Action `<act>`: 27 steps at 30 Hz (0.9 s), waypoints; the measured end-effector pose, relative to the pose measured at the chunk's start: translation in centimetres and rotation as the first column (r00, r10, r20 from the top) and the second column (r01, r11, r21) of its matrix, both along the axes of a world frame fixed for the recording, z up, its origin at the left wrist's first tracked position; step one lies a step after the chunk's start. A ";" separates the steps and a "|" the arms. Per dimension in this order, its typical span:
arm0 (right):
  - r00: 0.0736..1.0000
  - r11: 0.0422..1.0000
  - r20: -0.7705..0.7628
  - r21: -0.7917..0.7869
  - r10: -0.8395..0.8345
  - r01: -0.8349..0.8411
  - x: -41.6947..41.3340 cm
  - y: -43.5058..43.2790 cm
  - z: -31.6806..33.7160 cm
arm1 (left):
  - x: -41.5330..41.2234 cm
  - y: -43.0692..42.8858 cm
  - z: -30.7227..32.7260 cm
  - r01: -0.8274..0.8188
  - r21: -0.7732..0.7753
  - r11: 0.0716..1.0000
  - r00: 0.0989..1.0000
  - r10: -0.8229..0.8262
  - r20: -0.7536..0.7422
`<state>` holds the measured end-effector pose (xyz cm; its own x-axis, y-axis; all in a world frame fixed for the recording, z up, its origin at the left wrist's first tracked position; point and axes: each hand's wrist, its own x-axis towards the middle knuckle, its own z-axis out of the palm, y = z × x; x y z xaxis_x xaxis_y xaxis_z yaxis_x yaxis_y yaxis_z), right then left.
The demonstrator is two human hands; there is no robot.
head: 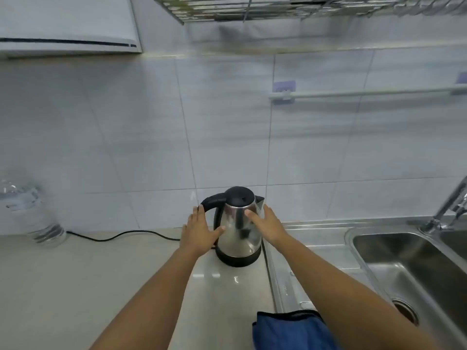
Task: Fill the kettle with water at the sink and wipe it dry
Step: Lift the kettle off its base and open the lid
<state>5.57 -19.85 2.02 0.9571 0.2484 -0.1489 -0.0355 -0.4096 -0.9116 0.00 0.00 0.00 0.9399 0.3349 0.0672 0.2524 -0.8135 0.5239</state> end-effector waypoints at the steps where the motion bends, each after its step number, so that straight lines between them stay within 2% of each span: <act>1: 1.000 0.999 -0.008 0.025 -0.026 0.026 0.3 0.3 -0.2 | 0.5 0.2 -0.1 -0.003 -0.040 0.999 1.000 0.005 0.030; 5: 0.999 0.995 -0.024 0.091 -0.047 0.049 1.5 1.0 -1.1 | 1.8 1.0 0.0 -0.034 -0.241 0.970 0.998 0.048 0.050; 13: 0.999 0.985 0.001 0.168 -0.033 0.033 1.8 1.8 -2.8 | 2.5 2.0 -2.0 0.020 -0.464 0.886 0.989 0.050 0.137; 19: 0.998 0.981 0.020 0.187 -0.063 0.059 1.9 2.5 -3.3 | 2.5 2.0 -1.7 -0.026 -0.378 0.925 0.978 0.102 0.182; 27: 0.997 0.982 -0.039 0.173 -0.064 0.070 2.8 2.2 -4.5 | 2.7 2.3 -2.4 -0.066 -0.398 0.915 0.963 0.163 0.215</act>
